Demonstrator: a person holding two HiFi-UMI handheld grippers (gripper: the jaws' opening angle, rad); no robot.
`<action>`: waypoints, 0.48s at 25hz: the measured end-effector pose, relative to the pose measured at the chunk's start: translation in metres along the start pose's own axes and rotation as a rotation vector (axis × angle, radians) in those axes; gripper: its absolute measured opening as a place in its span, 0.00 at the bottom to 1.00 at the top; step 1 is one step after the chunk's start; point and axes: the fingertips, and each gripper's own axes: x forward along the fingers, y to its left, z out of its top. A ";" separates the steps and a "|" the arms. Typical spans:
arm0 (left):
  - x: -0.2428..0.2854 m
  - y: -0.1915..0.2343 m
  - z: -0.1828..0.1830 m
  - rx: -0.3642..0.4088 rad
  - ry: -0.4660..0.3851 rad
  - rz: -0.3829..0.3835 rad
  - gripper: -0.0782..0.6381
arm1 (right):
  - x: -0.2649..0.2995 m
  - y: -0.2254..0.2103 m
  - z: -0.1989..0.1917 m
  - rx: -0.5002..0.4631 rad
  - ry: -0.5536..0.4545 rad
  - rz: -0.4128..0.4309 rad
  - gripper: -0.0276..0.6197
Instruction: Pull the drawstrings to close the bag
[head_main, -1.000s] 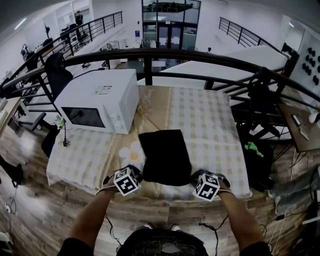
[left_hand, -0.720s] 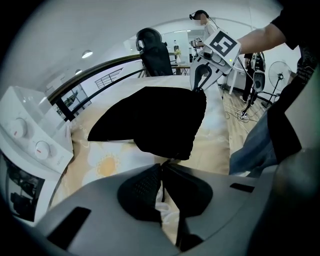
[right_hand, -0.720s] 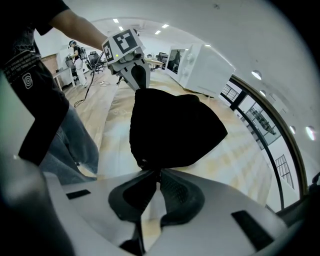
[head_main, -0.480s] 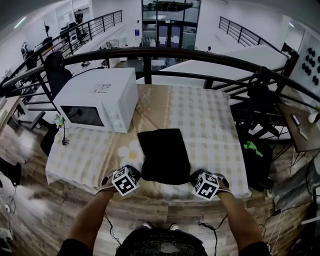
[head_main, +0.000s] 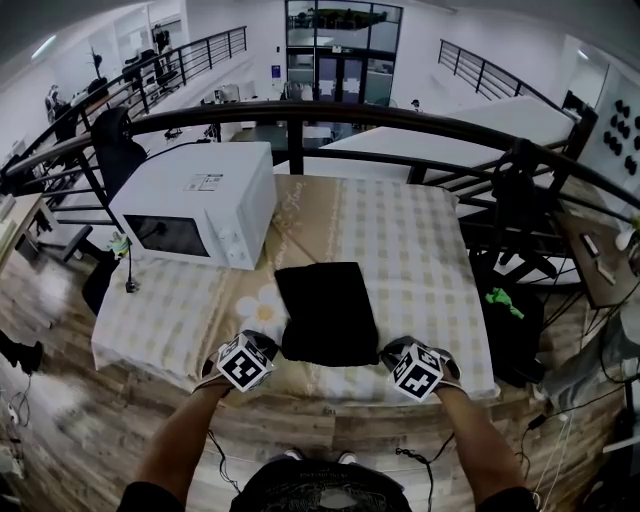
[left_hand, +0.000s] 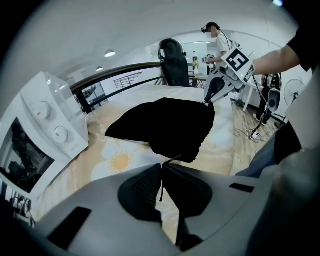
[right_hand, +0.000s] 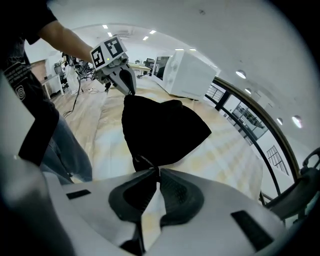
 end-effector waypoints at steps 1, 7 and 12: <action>-0.002 0.002 0.003 -0.016 -0.014 0.005 0.16 | -0.002 -0.003 0.002 0.012 -0.009 -0.014 0.10; -0.018 0.009 0.028 -0.127 -0.116 0.047 0.16 | -0.018 -0.019 0.019 0.093 -0.082 -0.084 0.09; -0.032 0.014 0.044 -0.183 -0.181 0.082 0.16 | -0.033 -0.030 0.036 0.151 -0.147 -0.125 0.09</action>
